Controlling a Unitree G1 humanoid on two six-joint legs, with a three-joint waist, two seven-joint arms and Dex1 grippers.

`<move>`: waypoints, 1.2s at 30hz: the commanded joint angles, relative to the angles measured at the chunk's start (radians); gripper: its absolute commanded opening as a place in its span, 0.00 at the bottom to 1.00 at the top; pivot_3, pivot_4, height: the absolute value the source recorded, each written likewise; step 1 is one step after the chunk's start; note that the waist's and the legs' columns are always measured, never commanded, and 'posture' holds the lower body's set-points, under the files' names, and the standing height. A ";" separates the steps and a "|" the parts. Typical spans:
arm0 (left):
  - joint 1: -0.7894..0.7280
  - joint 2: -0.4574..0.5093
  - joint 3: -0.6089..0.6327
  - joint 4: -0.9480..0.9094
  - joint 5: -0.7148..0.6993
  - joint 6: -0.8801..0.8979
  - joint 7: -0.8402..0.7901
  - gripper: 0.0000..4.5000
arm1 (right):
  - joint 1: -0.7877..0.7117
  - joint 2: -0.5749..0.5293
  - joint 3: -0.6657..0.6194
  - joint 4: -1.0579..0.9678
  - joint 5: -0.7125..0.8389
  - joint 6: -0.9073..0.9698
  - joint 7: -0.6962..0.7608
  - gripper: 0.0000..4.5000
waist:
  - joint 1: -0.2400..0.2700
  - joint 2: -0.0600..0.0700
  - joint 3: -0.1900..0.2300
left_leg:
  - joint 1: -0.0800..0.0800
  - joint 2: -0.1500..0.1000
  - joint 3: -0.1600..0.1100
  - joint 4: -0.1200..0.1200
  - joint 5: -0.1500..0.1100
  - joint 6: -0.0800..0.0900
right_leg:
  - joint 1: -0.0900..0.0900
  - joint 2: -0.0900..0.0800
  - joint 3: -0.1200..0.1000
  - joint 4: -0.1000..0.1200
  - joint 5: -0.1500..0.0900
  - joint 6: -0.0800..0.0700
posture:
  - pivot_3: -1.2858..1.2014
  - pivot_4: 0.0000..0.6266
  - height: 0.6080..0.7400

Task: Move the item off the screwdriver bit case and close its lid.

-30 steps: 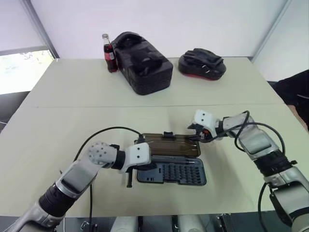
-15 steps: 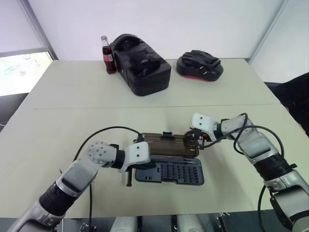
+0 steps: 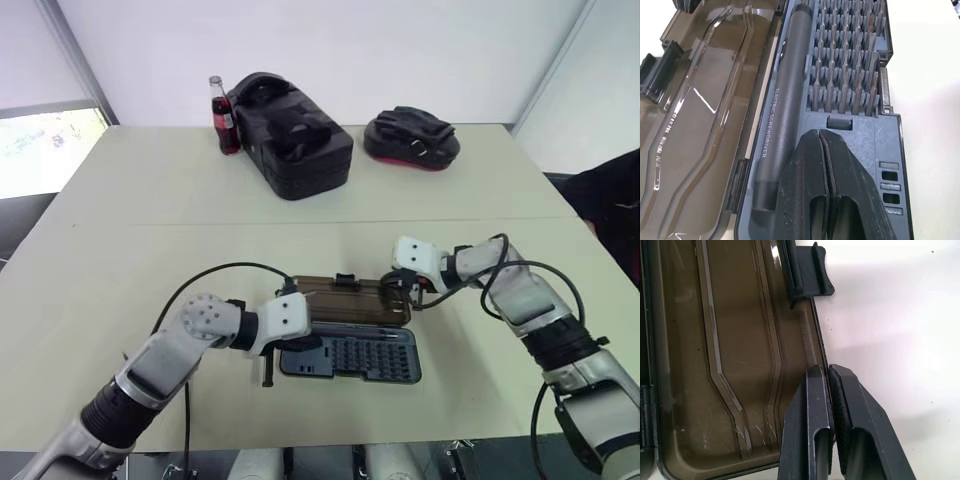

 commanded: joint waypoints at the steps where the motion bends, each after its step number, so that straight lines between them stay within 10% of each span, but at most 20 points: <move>1: 0.017 0.007 -0.009 0.001 0.008 0.007 0.005 0.00 | 0.032 0.003 0.041 0.089 -0.060 0.016 -0.006 0.02 | 0.000 0.000 0.000 | 0.000 0.000 0.000 0.000 0.000 0.000 | 0.000 0.000 0.000 0.000 0.000 0.000 | 0.52 0.24 1.00; 36: -0.001 -0.054 0.264 -0.111 -0.407 0.259 0.075 0.00 | 0.091 -0.051 -0.019 -0.055 -0.186 -0.131 -0.115 0.02 | 0.000 0.000 0.004 | -0.005 0.000 -0.001 -0.002 0.000 -0.001 | -0.005 0.000 -0.002 -0.001 0.000 0.000 | 0.52 0.24 1.00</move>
